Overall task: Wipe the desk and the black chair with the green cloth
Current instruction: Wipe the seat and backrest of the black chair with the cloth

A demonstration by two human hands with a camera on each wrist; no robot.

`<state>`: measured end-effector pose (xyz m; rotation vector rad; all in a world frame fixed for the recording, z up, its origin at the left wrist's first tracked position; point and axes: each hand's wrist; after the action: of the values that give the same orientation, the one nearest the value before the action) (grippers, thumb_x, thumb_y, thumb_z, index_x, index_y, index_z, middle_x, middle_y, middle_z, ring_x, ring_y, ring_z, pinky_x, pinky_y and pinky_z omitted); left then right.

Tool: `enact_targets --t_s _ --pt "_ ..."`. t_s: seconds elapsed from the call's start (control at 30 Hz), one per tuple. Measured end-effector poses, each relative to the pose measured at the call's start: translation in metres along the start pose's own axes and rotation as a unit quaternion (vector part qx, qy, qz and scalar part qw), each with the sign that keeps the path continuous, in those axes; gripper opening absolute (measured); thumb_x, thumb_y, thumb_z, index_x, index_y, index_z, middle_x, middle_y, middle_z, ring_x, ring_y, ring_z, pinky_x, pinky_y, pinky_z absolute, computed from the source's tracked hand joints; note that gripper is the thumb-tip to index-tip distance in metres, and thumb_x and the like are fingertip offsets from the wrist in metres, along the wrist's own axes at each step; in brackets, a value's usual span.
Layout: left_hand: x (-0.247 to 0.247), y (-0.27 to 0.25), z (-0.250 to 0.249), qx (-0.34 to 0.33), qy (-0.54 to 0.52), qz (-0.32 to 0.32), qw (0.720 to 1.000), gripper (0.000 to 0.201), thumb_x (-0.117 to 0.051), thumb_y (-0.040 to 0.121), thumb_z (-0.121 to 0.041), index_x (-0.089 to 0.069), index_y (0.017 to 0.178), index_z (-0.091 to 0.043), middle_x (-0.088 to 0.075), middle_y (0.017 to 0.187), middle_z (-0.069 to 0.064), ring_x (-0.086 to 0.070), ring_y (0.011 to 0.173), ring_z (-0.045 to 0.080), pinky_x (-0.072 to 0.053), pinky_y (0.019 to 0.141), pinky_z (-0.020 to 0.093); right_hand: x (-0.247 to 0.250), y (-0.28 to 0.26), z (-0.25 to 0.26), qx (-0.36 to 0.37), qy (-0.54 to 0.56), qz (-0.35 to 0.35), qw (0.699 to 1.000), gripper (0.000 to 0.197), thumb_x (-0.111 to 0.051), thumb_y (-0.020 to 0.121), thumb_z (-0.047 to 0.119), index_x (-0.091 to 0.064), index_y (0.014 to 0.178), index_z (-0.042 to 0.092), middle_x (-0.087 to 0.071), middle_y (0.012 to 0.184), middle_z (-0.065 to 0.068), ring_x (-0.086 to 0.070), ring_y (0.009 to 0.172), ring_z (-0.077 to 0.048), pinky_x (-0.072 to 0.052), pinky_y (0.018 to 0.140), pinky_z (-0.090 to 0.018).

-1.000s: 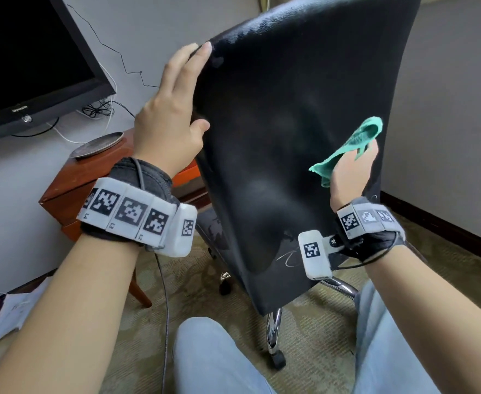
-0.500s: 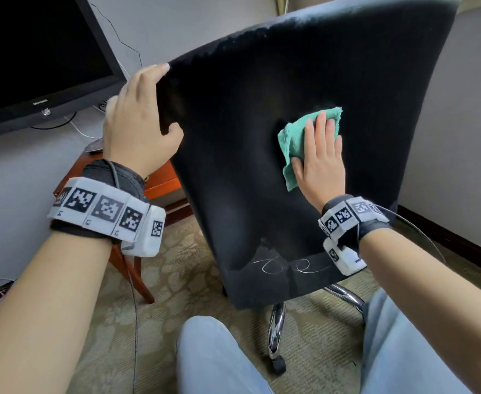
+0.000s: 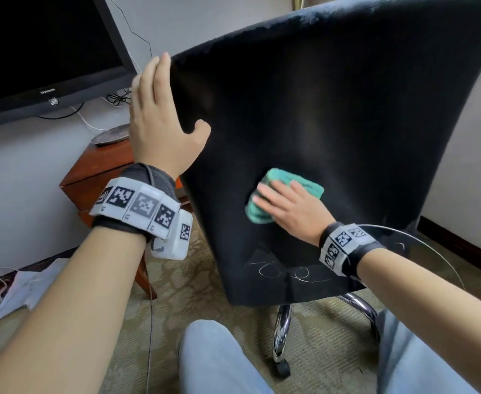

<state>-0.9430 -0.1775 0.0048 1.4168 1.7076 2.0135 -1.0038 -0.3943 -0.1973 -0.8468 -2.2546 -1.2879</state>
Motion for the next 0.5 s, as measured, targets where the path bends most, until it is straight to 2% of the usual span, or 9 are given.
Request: enact_targets --t_s 0.07,0.13,0.23,0.27,0.33,0.4,0.5 --pt "0.0 0.0 0.003 0.001 0.003 -0.004 1.0 0.083 -0.053 0.074 -0.03 -0.022 0.147 -0.006 -0.026 0.152 0.011 -0.022 0.14 0.029 -0.027 0.113 0.043 -0.015 -0.019 0.015 0.06 -0.018 0.063 0.996 0.078 -0.063 0.074 0.018 -0.028 0.143 0.016 -0.042 0.146 -0.001 -0.044 0.13 -0.022 -0.022 0.109 -0.037" --pt "0.0 -0.001 0.005 -0.002 0.013 -0.002 1.0 0.083 -0.055 0.074 -0.029 -0.023 0.147 -0.005 -0.026 0.151 0.012 -0.023 0.14 0.03 -0.03 0.112 0.046 -0.021 -0.03 0.023 0.062 -0.05 0.088 0.993 0.076 -0.056 0.075 0.016 -0.023 0.143 0.014 -0.039 0.147 0.001 -0.046 0.13 -0.018 -0.016 0.113 -0.035" --pt "-0.001 -0.001 0.008 -0.007 0.024 -0.002 1.0 0.083 -0.055 0.075 -0.028 -0.022 0.147 -0.005 -0.026 0.151 0.012 -0.023 0.14 0.03 -0.032 0.11 0.046 -0.021 -0.029 0.014 0.085 -0.095 0.074 0.989 0.072 -0.042 0.084 0.017 -0.01 0.148 0.011 -0.023 0.152 0.004 -0.035 0.137 -0.015 -0.011 0.115 -0.035" --pt "-0.001 -0.001 0.009 -0.007 0.023 -0.004 1.0 0.083 -0.054 0.074 -0.029 -0.022 0.147 -0.005 -0.026 0.151 0.012 -0.024 0.14 0.03 -0.032 0.11 0.046 -0.016 -0.026 0.008 0.077 -0.099 0.063 0.99 0.07 -0.036 0.087 0.015 -0.005 0.15 0.01 -0.021 0.154 0.004 -0.03 0.14 -0.015 -0.012 0.115 -0.036" --pt "-0.003 -0.002 0.01 -0.008 0.018 -0.013 1.0 0.082 -0.052 0.074 -0.029 -0.023 0.147 -0.005 -0.027 0.151 0.011 -0.024 0.14 0.03 -0.033 0.11 0.045 0.002 -0.017 -0.011 0.009 -0.084 0.017 0.996 0.065 -0.029 0.086 0.012 -0.012 0.149 0.011 -0.029 0.152 0.0 -0.028 0.138 -0.02 -0.018 0.113 -0.037" --pt "-0.004 -0.003 0.01 -0.005 0.011 -0.023 1.0 0.08 -0.051 0.075 -0.028 -0.024 0.147 -0.006 -0.028 0.151 0.011 -0.025 0.139 0.03 -0.034 0.109 0.045 0.031 -0.004 -0.039 -0.09 -0.071 -0.052 0.992 0.062 -0.032 0.085 0.009 -0.024 0.146 0.009 -0.035 0.148 -0.012 -0.029 0.135 -0.03 -0.023 0.111 -0.041" --pt "-0.004 -0.001 0.008 -0.004 0.03 -0.022 0.999 0.08 -0.051 0.076 -0.027 -0.021 0.147 -0.005 -0.026 0.151 0.011 -0.023 0.14 0.031 -0.036 0.107 0.045 0.078 0.003 -0.096 -0.279 -0.076 -0.127 0.949 0.063 -0.045 0.086 0.003 -0.024 0.146 0.002 -0.028 0.149 -0.027 -0.027 0.137 -0.044 -0.019 0.113 -0.048"
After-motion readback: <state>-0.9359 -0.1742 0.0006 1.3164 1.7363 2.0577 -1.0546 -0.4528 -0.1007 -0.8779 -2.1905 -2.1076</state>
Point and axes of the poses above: each hand's wrist, its own y-axis towards the middle knuckle, its own x-axis out of the back of the hand, z = x × y
